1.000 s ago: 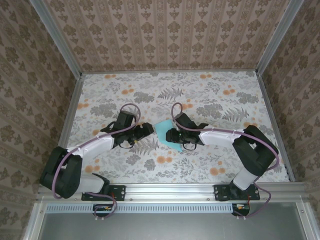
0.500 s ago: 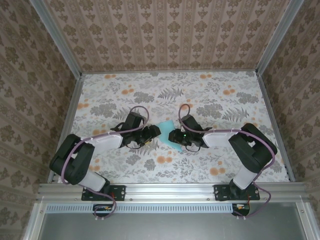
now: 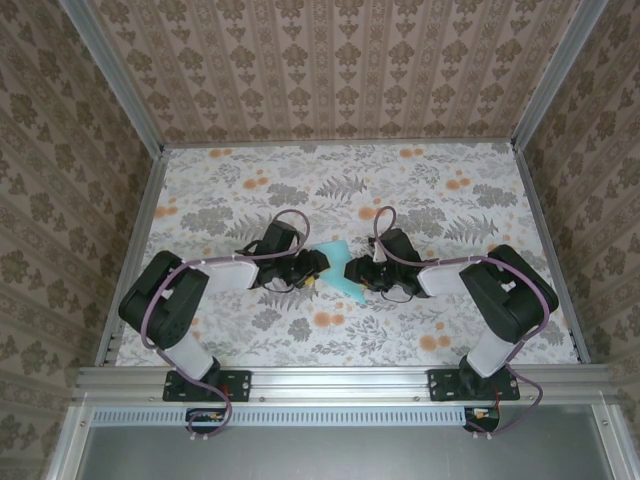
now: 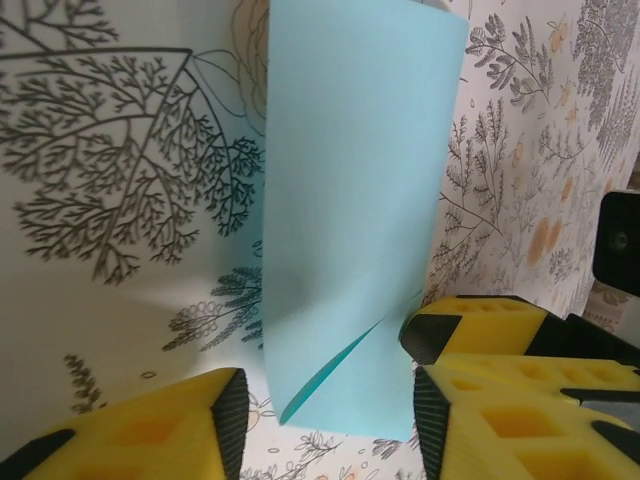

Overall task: Fold a paper plane with a square sheet of paper (pick it up from the middle)
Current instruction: Fold the wing for the fifth time at the center of the table.

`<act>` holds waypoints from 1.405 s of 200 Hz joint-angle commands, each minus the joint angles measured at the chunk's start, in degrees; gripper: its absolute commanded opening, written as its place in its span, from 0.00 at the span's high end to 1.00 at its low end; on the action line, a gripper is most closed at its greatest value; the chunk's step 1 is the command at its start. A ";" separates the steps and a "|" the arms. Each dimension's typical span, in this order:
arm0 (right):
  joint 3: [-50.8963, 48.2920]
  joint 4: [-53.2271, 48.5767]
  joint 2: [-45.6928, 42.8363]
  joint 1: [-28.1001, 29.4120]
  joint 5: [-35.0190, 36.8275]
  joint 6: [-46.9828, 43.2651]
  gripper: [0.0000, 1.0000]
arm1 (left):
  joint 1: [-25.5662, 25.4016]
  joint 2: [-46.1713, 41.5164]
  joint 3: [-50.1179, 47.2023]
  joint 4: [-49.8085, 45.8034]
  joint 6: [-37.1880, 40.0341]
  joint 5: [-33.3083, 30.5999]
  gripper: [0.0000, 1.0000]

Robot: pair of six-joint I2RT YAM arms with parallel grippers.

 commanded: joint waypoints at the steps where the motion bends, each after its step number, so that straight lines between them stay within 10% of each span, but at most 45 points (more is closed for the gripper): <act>1: -1.94 -2.87 1.35 -1.29 0.14 -0.40 0.60 | -0.47 1.35 1.49 1.70 -0.97 1.73 0.54; 58: -2.02 -1.68 1.20 -2.60 -1.93 -1.08 0.60 | -0.64 2.97 1.97 3.83 -1.57 3.27 0.58; 123: 0.26 -7.52 -4.62 -1.82 1.83 -14.05 0.51 | -0.99 3.50 2.52 5.38 -1.79 4.70 1.00; 281: -3.52 4.19 -6.73 20.61 39.53 -52.11 0.46 | -1.08 1.81 5.19 -1.17 -0.88 3.93 1.00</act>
